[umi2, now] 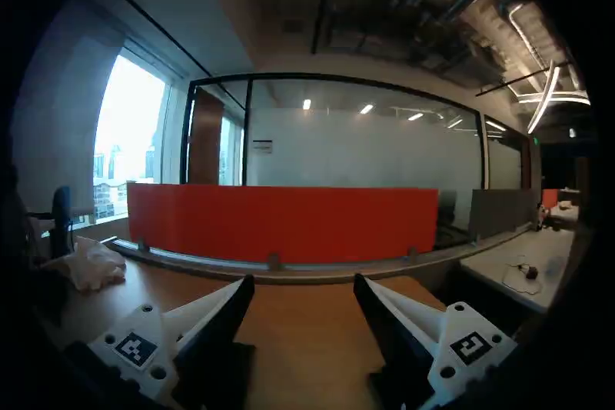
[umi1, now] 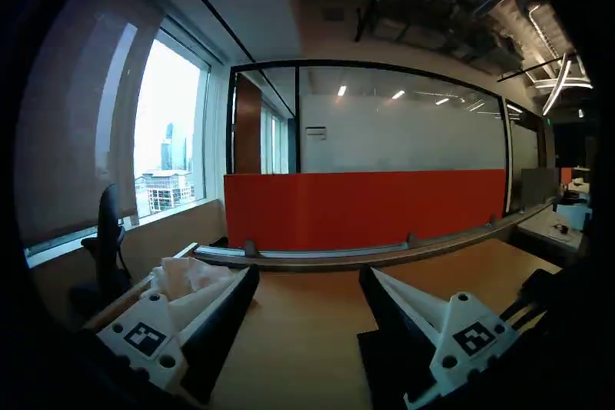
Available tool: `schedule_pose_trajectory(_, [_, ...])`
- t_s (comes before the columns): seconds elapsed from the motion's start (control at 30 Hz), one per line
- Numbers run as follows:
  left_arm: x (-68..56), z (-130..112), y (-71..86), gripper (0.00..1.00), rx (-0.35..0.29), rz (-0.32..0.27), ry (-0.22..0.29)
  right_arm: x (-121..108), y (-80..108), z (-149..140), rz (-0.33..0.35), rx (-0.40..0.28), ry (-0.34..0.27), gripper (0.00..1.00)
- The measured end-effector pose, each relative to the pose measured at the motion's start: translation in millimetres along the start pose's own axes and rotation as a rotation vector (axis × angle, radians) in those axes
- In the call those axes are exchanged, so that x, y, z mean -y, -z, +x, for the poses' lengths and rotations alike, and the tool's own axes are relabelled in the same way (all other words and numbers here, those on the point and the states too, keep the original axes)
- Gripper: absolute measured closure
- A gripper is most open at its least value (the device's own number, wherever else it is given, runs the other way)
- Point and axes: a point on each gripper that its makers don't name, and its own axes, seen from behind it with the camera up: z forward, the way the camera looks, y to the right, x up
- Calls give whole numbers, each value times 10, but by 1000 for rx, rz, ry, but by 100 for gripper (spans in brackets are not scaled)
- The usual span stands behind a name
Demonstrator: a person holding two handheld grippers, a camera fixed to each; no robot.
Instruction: Fold towel
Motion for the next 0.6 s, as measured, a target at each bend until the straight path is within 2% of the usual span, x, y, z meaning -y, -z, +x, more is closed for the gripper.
schedule_pose_trajectory(0.17, [-60, 113, -27, 3, 10, -20, -5, 59, 7, 113, 16, 16, 8, 0])
schedule_pose_trajectory(0.3, [-157, 148, -40, 3, 33, -58, -12, 117, 12, 172, 43, 31, 40, 0])
schedule_pose_trajectory(0.6, [-392, 101, 1, 3, 116, -181, -53, 377, 35, 117, 173, 108, 127, 0])
